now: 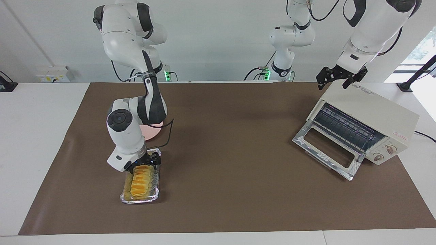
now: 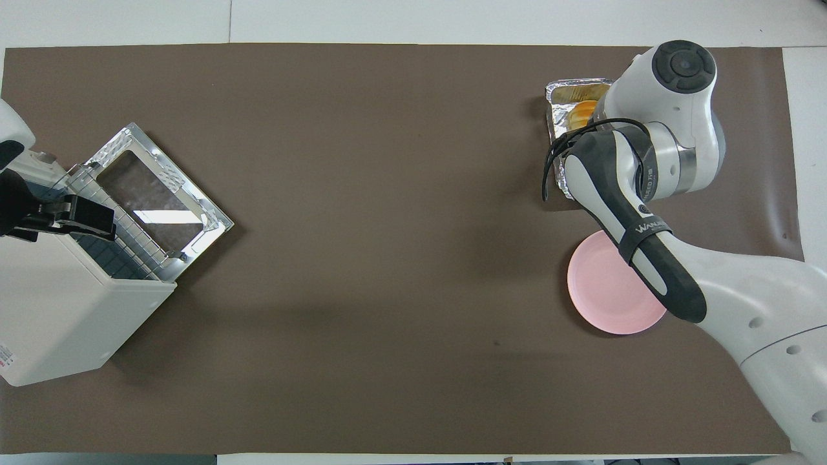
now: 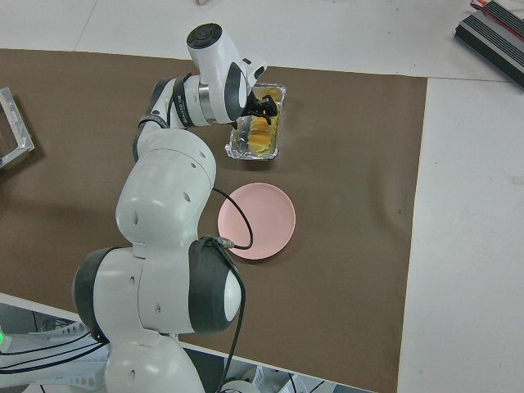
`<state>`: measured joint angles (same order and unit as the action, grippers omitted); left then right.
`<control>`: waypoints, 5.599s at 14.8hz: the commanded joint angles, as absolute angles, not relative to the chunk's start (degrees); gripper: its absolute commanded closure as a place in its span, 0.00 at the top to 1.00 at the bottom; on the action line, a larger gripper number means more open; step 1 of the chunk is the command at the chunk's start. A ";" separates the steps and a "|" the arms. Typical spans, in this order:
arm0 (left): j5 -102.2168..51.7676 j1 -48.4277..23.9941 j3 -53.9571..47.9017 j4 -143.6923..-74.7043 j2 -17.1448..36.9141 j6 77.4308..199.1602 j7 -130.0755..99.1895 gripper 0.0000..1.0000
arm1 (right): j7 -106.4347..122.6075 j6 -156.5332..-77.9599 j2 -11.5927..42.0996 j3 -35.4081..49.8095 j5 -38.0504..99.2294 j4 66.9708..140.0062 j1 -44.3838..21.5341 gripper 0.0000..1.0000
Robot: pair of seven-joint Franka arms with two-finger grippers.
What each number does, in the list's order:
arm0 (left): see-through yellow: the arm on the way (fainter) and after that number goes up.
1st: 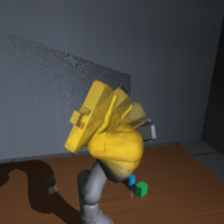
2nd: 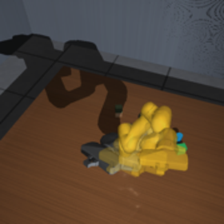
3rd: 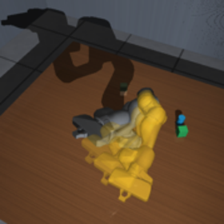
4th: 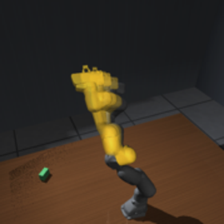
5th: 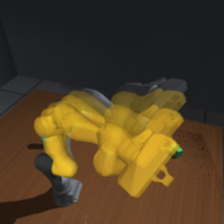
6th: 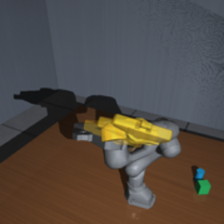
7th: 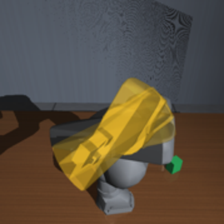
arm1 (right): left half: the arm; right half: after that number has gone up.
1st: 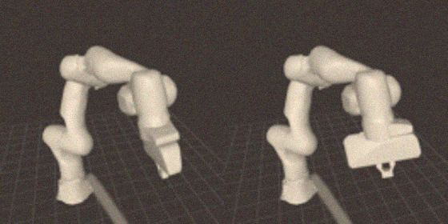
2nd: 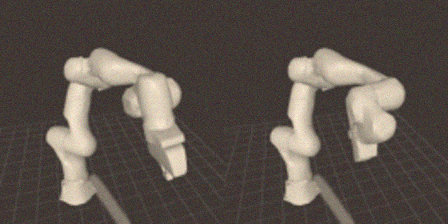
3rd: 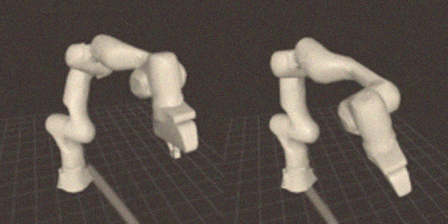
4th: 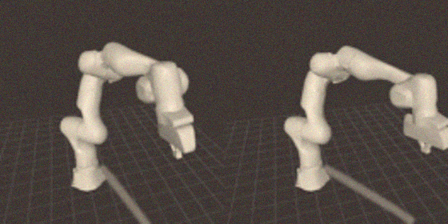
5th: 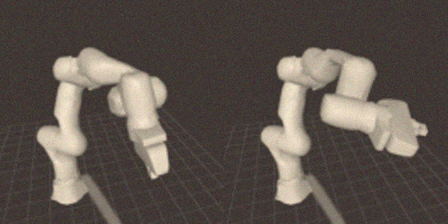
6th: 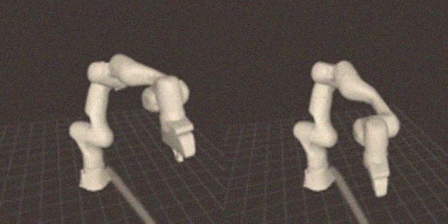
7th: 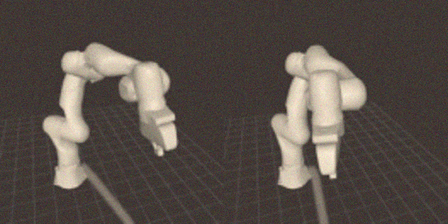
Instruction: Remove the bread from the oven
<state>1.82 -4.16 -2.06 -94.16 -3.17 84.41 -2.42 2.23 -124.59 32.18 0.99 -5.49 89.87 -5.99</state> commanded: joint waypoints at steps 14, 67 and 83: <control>0.97 -4.13 -1.85 -96.06 -4.92 85.43 -2.29 1.00 | 0.70 -121.40 31.29 1.49 -5.54 87.99 -4.39 0.00; 1.05 -4.13 -1.85 -96.06 -4.92 85.43 -2.29 1.00 | 9.84 -82.08 -5.98 0.79 -0.61 92.46 3.60 1.00; 0.97 -4.13 -1.85 -96.06 -4.92 85.43 -2.29 1.00 | 9.32 -82.79 -3.95 0.70 2.29 91.93 5.45 1.00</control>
<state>1.82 -4.16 -2.06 -94.16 -3.17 84.41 -2.42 8.42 -83.43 -4.62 0.38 1.82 92.82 4.85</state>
